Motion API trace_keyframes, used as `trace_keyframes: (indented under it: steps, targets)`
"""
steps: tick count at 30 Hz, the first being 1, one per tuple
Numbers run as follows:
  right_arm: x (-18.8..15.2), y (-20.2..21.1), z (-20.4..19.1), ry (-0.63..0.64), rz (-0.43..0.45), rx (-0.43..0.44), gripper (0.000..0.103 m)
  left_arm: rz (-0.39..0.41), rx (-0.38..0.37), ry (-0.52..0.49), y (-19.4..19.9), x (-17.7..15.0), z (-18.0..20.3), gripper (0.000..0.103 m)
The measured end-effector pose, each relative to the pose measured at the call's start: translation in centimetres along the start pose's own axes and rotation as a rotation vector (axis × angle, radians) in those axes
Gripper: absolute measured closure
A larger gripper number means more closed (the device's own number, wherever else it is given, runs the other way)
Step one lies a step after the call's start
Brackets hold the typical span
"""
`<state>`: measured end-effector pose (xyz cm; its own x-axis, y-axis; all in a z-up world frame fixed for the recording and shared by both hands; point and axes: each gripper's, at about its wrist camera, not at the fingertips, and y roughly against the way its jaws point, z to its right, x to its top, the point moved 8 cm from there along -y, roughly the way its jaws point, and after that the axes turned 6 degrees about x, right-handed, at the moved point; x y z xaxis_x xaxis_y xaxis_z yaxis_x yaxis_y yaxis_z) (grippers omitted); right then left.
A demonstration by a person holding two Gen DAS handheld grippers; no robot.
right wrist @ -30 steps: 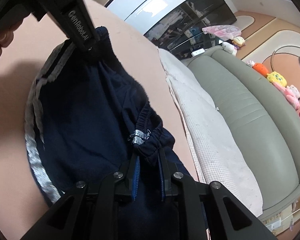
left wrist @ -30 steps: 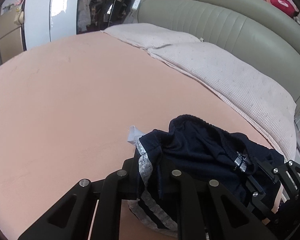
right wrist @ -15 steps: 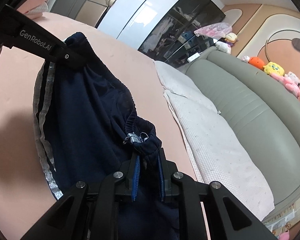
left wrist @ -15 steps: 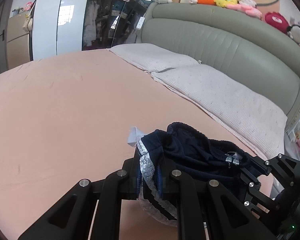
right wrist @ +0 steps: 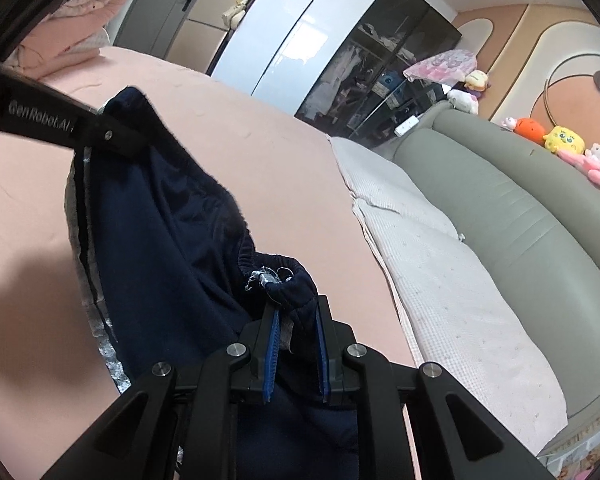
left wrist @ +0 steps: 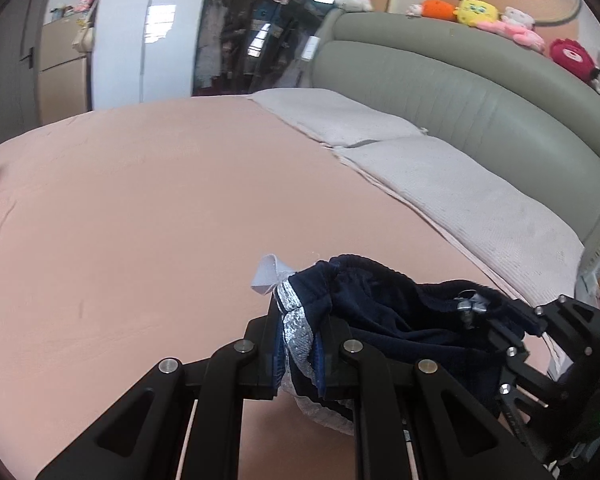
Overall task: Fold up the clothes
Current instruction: 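Lift the shorts with both tools, stretching them between the grippers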
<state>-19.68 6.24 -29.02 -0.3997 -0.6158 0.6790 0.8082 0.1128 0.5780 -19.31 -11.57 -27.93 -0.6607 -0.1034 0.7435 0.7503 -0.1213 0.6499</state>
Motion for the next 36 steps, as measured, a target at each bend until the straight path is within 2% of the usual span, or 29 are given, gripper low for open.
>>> trace_keyframes:
  steps: [13, 28, 36]
  targets:
    - [2.0, 0.4, -1.8, 0.001, 0.032, 0.058, 0.089, -0.021, 0.038, 0.096, 2.2, -1.5, -4.2, 0.093]
    - [5.3, 1.5, -3.2, 0.03, 0.098, 0.1, 0.089, 0.036, 0.075, 0.128, 6.5, -1.4, -7.3, 0.093]
    - [8.0, 2.8, -2.8, 0.054, 0.142, 0.099, 0.089, 0.087, 0.114, 0.109, 9.2, 0.6, -8.3, 0.093]
